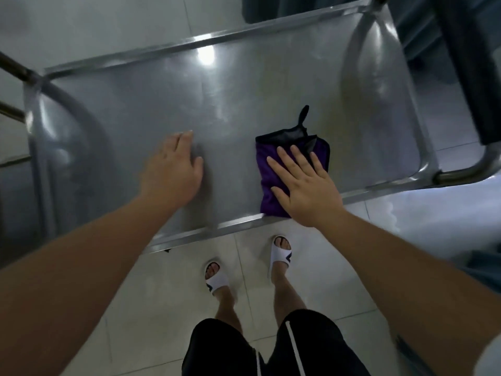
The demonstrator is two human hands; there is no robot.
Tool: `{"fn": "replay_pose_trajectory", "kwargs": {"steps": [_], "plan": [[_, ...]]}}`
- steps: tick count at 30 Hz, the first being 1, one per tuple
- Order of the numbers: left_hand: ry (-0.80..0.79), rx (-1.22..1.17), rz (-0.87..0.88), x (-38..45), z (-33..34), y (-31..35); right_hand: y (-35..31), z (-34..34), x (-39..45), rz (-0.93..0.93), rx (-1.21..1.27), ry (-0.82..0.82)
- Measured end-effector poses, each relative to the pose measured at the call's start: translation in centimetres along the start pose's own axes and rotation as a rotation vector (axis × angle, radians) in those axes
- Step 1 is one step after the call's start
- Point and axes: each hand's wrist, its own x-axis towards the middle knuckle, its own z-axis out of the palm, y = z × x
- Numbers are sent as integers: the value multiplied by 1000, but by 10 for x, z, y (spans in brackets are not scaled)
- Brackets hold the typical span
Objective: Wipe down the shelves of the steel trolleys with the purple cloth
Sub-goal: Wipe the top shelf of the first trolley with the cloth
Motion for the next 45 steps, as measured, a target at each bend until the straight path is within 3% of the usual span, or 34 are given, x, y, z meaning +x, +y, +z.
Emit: {"fn": "replay_pose_trajectory", "kwargs": {"steps": [8,12,16,19,21,25,28,31,34,36,42,45], "plan": [[123,-133,-132,25,48,48,149,-20,-28,126,-93,-41],[151,-75,-183,32,60,51,197,-30,-39,367,-56,4],[168,-38,-230,31,74,52,185,-27,-36,552,-17,61],[213,-22,-236,30,83,51,146,-21,-23,758,68,95],[231,-25,-247,32,87,50,110,-16,-13,785,97,109],[246,-20,-264,34,88,47,24,-6,9,508,76,126],[255,-25,-261,34,88,48,-25,-2,40,56,86,77],[276,-66,-270,33,89,46,-32,-6,76,-360,-14,-21],[267,-72,-272,34,90,44,-5,-13,95,-463,-45,-32],[251,-57,-255,33,90,45,26,-21,102,-343,-19,18],[184,-64,-238,31,78,40,165,-50,100,328,3,77],[171,-60,-190,30,66,26,170,-47,98,542,31,97]]}}
